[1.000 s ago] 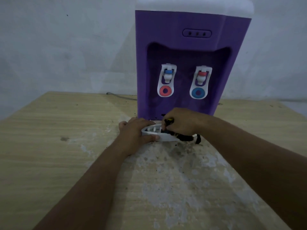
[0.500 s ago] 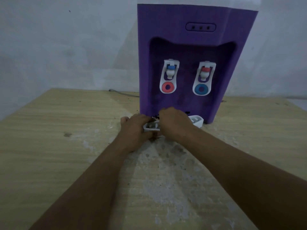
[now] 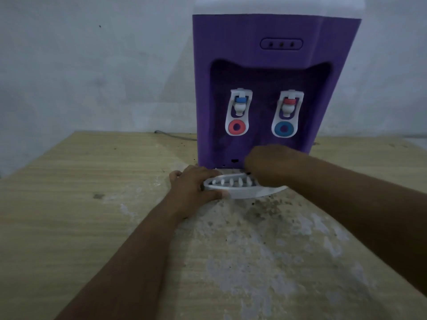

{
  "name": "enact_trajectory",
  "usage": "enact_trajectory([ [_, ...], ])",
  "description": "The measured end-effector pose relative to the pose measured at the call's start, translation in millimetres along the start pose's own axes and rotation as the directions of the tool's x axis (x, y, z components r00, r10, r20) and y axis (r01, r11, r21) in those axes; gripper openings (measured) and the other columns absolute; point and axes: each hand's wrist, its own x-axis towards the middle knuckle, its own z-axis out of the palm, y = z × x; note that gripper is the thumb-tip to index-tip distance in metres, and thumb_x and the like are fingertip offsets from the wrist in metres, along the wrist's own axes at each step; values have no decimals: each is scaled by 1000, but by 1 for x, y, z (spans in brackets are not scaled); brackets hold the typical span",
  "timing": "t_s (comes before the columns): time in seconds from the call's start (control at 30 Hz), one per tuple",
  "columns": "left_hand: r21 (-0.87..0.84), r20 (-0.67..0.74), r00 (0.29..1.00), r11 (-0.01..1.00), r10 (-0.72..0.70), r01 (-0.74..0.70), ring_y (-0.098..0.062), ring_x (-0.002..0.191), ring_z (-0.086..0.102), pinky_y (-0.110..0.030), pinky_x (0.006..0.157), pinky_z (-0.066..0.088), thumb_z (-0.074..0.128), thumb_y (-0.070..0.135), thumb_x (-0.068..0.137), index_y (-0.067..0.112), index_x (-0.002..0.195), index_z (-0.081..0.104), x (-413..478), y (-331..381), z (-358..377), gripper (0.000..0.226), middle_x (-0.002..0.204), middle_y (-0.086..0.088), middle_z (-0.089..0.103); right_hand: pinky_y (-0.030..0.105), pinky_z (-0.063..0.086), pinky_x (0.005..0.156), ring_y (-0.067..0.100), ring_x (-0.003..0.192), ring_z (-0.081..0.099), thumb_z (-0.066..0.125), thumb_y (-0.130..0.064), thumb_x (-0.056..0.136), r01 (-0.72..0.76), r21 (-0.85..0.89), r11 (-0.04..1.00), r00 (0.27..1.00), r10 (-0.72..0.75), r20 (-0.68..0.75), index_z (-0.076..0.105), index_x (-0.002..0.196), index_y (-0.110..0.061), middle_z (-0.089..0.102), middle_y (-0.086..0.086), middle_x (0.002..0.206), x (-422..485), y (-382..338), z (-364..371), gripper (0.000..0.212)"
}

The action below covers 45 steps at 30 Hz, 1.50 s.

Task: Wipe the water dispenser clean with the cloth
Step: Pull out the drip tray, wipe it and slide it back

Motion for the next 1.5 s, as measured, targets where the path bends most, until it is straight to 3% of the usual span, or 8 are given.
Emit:
enact_trajectory([
  [0.17,38,12,1000,999,-6,6,-5,105,49,-34,79,21,62,71,75,44,115,63,1,2,0,48,96,19,61,38,49,76,30,87,55,52,-27,96,-109,273,956,962,171,-211,54,102,-14,49,7,94,0,25,30,14],
  [0.3,-76,42,999,997,-4,7,-8,96,57,-47,87,42,60,77,71,45,114,64,3,-2,2,54,92,20,63,27,38,68,20,80,50,63,-31,92,-24,501,865,949,177,-261,55,96,-18,45,2,91,2,-1,35,16],
  [0.53,-158,33,999,987,25,-20,-16,90,59,-47,79,50,68,70,70,40,117,66,6,-6,8,56,89,15,65,29,35,57,13,61,38,52,-4,88,-106,305,946,984,143,-101,40,73,-15,35,-2,75,-7,-28,16,22],
  [0.63,-127,49,999,992,21,-15,-13,94,59,-48,83,49,65,72,72,46,123,60,6,-7,8,58,93,17,65,33,39,62,20,73,48,53,-6,89,-30,219,975,995,49,-82,55,89,-12,45,2,86,-6,-25,7,6],
  [0.77,-59,33,999,998,28,-26,-6,96,55,-50,86,43,56,74,73,53,123,54,3,-4,5,54,93,21,62,31,53,62,19,75,60,59,-11,87,-31,399,916,999,23,25,69,94,-17,63,3,91,-5,-1,0,14],
  [1.0,175,-37,998,983,56,-49,-8,106,48,-38,90,22,54,69,78,41,122,59,-4,20,4,53,106,16,59,27,44,55,21,70,57,61,-15,87,-222,483,847,974,218,66,63,85,-5,61,7,81,11,-12,6,11],
  [1.4,272,-83,997,962,-3,25,-11,104,56,-42,97,24,57,62,84,38,111,63,-4,39,13,36,100,13,59,28,46,64,26,80,60,64,-12,81,-409,784,466,826,555,101,55,83,-8,56,7,89,18,-28,14,10],
  [1.5,255,-74,997,966,-22,40,-13,105,57,-41,95,24,50,64,80,36,112,63,-5,43,10,44,102,11,61,32,44,68,29,92,57,61,-15,84,-343,737,582,882,471,39,55,92,-9,60,15,104,10,-35,19,11],
])
